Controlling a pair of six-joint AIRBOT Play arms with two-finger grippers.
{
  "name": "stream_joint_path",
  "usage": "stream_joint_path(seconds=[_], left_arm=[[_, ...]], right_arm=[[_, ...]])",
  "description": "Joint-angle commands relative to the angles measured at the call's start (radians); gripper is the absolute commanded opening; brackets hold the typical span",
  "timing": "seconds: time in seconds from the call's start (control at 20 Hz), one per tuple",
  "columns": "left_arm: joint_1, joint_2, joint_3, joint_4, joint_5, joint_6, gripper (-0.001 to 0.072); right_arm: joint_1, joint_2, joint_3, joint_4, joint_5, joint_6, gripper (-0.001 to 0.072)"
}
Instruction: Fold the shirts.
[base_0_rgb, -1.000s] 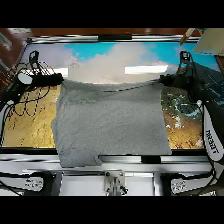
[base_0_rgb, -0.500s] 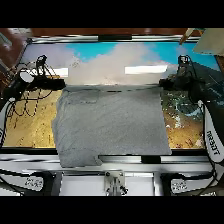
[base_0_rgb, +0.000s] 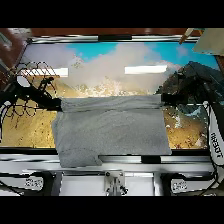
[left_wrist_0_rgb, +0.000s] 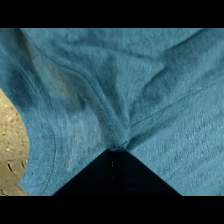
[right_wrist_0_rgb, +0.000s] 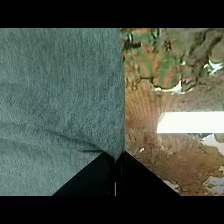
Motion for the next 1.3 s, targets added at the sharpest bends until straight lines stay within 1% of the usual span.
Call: stream_joint_path(seconds=[0.0,0.2,0.35,0.45,0.65,0.75,0.85,1.0,1.25], left_arm=[[0.018,0.003,-0.027,0.008,-0.069,-0.005,0.003],[0.017,0.002,-0.028,0.01,-0.068,-0.004,0.003],[0.019,-0.003,-0.027,0.029,-0.058,-0.004,0.0029],[0.019,-0.003,-0.027,0.054,-0.06,-0.004,0.0029],[0.019,-0.003,-0.015,0.054,-0.06,-0.004,0.003],[0.019,-0.001,0.028,0.053,-0.071,-0.005,0.0029],[0.019,0.012,0.077,0.046,-0.092,-0.005,0.0029],[0.019,0.016,0.101,0.069,-0.145,-0.009,0.0029],[0.017,0.016,0.014,0.069,-0.201,-0.043,0.0029]], right_arm=[[-0.001,-0.006,0.0,0.002,-0.071,-0.004,0.0062],[-0.001,-0.006,0.0,0.011,-0.078,-0.008,0.0062],[-0.001,-0.006,0.0,0.029,-0.114,-0.045,0.0062],[-0.001,-0.008,0.0,0.023,-0.121,-0.045,0.0062],[-0.001,-0.064,0.0,0.059,-0.115,-0.037,0.0062],[-0.003,-0.069,0.002,0.041,-0.088,-0.037,0.0062],[-0.015,-0.069,0.03,0.006,-0.095,-0.037,0.0062],[-0.041,-0.069,0.099,0.005,-0.135,-0.037,0.0062],[-0.044,-0.082,0.113,0.048,-0.286,-0.064,0.0062]])
